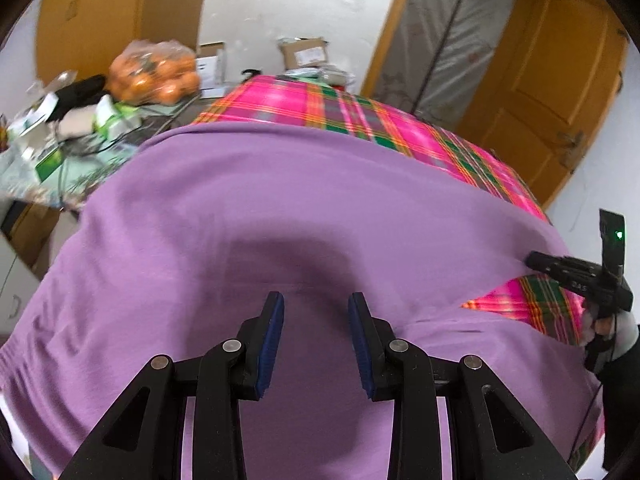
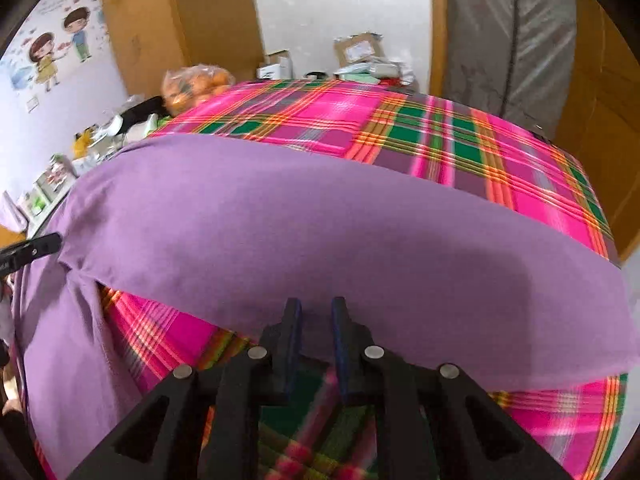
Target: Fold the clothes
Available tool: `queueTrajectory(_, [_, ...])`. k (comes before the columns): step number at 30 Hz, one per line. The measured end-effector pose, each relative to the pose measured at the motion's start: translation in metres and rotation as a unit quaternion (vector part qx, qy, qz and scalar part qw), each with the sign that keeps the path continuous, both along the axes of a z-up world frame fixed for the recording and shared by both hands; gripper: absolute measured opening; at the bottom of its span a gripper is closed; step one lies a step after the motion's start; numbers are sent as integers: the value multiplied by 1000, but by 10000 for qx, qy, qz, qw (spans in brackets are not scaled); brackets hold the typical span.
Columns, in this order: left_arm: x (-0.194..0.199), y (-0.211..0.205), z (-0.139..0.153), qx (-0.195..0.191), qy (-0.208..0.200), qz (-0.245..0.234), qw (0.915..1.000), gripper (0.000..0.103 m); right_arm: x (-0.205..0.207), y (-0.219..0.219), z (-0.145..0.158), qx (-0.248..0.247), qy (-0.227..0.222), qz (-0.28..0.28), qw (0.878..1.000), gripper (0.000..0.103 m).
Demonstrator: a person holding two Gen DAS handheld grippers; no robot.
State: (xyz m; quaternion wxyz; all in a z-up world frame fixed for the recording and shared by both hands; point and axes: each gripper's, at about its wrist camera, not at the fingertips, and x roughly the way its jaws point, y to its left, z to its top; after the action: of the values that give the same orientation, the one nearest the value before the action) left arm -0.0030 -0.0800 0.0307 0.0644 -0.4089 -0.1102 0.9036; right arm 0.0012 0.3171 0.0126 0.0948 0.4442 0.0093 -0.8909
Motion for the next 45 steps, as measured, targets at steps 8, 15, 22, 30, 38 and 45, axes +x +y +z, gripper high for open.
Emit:
queueTrajectory(8, [18, -10, -2, 32, -79, -94, 9999, 35, 28, -31, 16, -368, 127, 452, 9982, 18])
queueTrajectory(15, [14, 41, -11, 198, -310, -1069, 9936, 35, 50, -128, 17, -515, 71, 1912, 9802, 21])
queueTrajectory(22, [-16, 62, -5, 747, -116, -1503, 9857, 35, 51, -134, 9, -701, -113, 1897, 9793, 21])
queueTrajectory(30, [-35, 46, 21, 1349, 284, -1279, 9822, 35, 56, -138, 12, -732, -29, 1877, 9795, 21])
queueTrajectory(38, [1, -4, 28, 1279, 470, -811, 9873, 35, 33, -171, -1, -131, -4, 2258, 9741, 21])
queueTrajectory(45, [18, -14, 2, 1210, 157, -662, 9903, 35, 26, -190, -4, 301, 35, 2666, 9633, 19])
